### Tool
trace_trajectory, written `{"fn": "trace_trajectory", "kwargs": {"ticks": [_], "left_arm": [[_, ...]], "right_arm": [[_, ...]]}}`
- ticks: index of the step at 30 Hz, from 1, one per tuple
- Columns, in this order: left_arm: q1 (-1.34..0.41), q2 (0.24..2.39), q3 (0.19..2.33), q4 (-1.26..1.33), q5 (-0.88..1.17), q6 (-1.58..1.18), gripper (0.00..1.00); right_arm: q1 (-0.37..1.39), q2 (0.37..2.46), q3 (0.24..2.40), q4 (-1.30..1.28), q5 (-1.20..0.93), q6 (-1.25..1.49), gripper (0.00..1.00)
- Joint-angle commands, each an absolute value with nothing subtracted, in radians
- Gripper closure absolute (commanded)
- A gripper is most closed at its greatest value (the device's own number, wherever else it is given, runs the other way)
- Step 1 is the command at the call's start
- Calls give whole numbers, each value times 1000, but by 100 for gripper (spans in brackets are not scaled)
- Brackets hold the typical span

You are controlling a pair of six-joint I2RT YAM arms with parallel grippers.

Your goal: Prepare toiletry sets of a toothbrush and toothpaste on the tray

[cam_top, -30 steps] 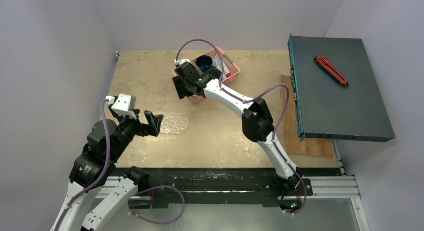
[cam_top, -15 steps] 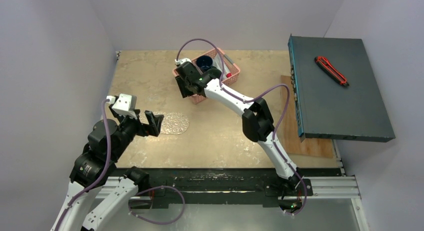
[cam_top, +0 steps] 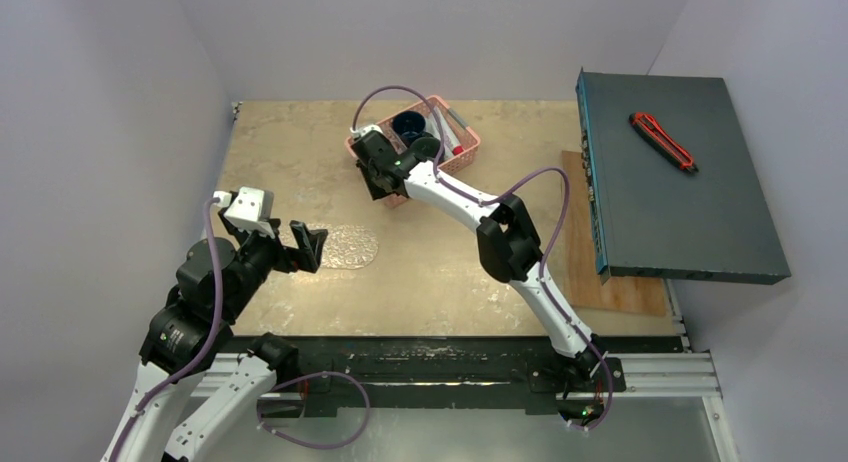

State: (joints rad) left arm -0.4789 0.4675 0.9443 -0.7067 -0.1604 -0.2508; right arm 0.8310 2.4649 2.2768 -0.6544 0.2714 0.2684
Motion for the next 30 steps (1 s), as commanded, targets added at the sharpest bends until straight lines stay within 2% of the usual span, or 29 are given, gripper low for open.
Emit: {"fn": "trace_trajectory", "kwargs": {"ticks": [1, 11, 19, 26, 28, 30], "left_arm": [[-477, 477, 969, -691, -158, -259, 0], [-476, 476, 970, -693, -157, -259, 0], [-477, 472, 969, -693, -152, -260, 0], [-477, 468, 970, -693, -152, -261, 0], [-477, 468, 970, -693, -152, -261, 0], [-477, 466, 970, -693, -152, -261, 0]], "right_arm": [[831, 2425, 2288, -670, 296, 291, 72], [851, 2394, 2244, -658, 359, 438, 100], [869, 2337, 2157, -593, 386, 636, 100], [888, 2351, 2204, -593, 408, 733, 100], [892, 2353, 2219, -593, 421, 731, 86], [893, 2350, 2233, -595, 431, 719, 79]]}}
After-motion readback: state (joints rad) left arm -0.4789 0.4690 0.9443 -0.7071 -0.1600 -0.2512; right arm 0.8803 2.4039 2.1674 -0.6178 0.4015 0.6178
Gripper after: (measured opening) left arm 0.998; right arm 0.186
